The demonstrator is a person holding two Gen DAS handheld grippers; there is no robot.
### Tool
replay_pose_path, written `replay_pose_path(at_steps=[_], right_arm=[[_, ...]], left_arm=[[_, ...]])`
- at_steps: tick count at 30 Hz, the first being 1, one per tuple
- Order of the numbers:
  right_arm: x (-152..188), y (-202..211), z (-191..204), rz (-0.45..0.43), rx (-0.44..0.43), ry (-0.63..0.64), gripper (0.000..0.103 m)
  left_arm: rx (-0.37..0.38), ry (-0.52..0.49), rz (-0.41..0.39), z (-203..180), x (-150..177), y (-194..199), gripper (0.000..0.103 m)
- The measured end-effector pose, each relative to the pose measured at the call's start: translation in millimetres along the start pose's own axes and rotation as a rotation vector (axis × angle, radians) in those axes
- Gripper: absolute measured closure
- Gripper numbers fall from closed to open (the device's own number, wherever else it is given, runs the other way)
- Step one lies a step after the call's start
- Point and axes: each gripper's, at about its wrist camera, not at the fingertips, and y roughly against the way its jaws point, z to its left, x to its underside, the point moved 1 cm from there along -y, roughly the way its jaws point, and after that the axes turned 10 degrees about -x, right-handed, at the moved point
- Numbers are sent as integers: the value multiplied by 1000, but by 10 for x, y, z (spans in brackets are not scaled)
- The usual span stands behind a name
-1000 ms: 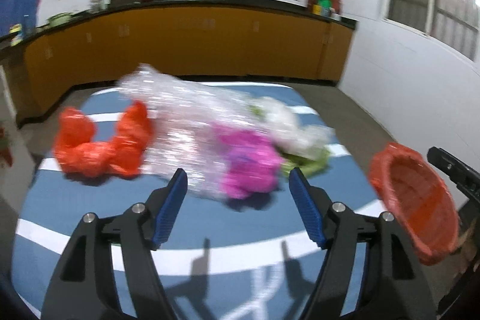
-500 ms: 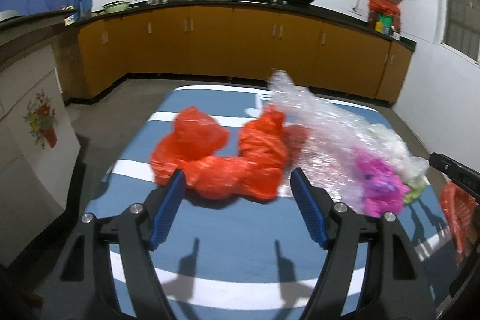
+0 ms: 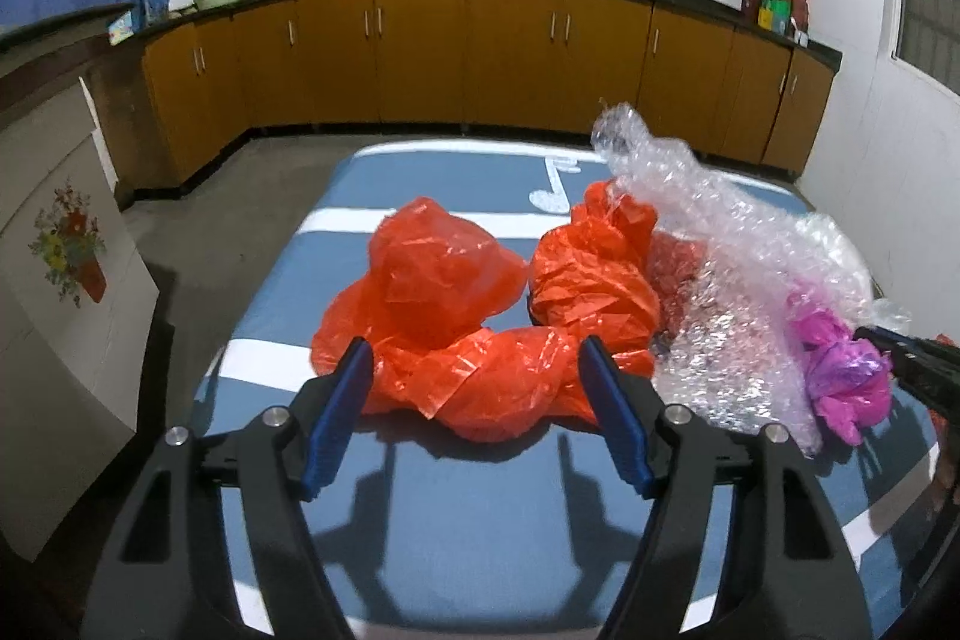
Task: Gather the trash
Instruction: 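Move both grippers back over the remaining bags on the table, then grasp the red bag with the left gripper while the right gripper grasps a clear bag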
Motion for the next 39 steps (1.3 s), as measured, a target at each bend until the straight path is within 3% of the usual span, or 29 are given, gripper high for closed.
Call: replay_pose_path(at_steps=[3,7,13,25,33,39], right_arm=[[27,113,-3,-19,-11,-10,93],[90,227,8,-31,-19,-14,93],[147,335,-3,-41,-22,-22,93],[127,698,-13,-106,-34,-39,93],[203,1015,-53,-166,6,-56,93],[254,1293,-108,-226,41,-70,93]], left_arm=[[25,-10,48,-23,-7,-156,46],[68,-18,117,-41,34,-341,66],[91,-26,117,-45,29,-397,78],[105,-35,13,29,112,152,80],[200,-49,-70,-172,136,750,80],[264,-88,-100,-402,125,972,80]])
